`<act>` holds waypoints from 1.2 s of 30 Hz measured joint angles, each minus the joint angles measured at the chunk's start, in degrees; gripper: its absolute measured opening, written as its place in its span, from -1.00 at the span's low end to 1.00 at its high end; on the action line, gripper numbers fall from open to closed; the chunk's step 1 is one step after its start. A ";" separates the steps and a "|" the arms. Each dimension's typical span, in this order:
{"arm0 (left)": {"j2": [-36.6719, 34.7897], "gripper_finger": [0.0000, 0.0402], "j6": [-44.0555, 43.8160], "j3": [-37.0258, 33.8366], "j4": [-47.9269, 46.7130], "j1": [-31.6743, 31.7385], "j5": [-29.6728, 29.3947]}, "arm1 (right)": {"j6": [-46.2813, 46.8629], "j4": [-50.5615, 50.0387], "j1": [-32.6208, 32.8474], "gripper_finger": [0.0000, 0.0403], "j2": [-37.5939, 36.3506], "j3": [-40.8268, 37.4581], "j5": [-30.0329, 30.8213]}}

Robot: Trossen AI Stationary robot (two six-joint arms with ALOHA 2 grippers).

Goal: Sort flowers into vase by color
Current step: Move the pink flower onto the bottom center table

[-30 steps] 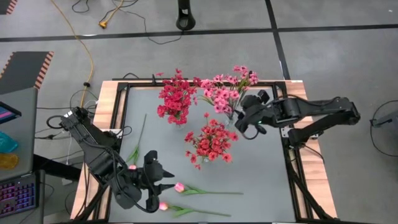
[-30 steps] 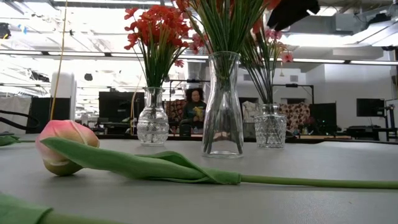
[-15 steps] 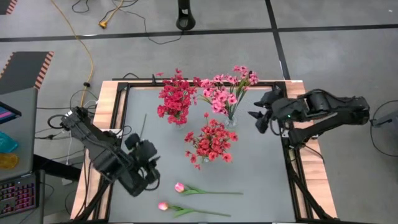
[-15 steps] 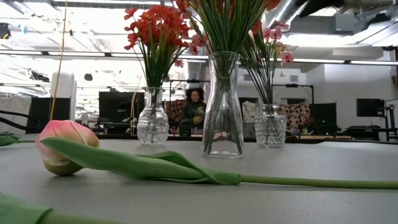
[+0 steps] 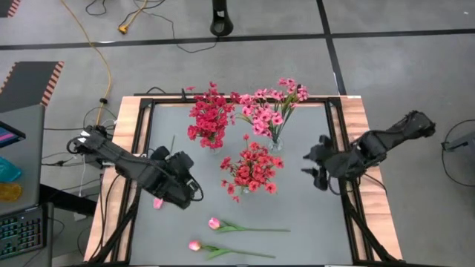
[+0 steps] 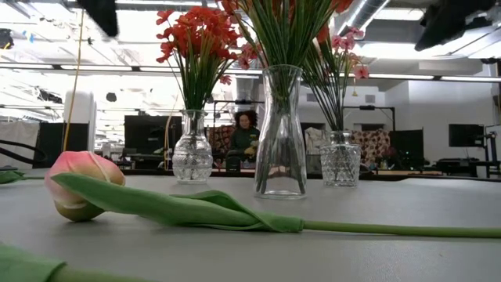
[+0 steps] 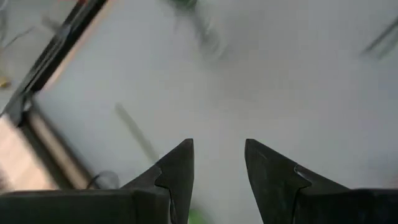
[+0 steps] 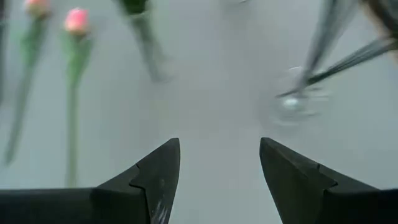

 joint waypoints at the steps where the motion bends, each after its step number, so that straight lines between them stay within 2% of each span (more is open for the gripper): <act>1: -0.29 -0.34 0.14 -2.16 -0.08 0.90 1.38 | 0.11 0.98 0.90 0.23 -0.37 -0.87 -1.02; 5: -1.87 -0.34 1.13 -12.25 1.47 4.02 5.68 | -0.19 4.46 3.94 0.23 -3.40 -3.21 -1.03; 10: -7.14 -0.34 6.21 -26.96 13.47 9.04 11.77 | -0.23 8.35 6.49 0.23 -7.93 -5.67 1.88; 15: -13.10 -0.34 6.61 -40.99 24.61 14.56 13.85 | -1.70 15.55 8.57 0.23 -12.11 -10.97 2.01; 19: -17.04 -0.34 5.47 -49.28 29.30 18.33 15.92 | -3.62 21.21 10.03 0.23 -15.14 -15.31 2.01; 26: -20.16 -0.34 5.04 -55.37 37.38 21.65 16.18 | -7.14 28.41 10.30 0.23 -21.16 -21.88 2.09; 36: -17.64 -0.39 3.59 -55.72 36.94 26.62 16.37 | -16.08 45.93 9.94 0.23 -32.49 -33.02 3.12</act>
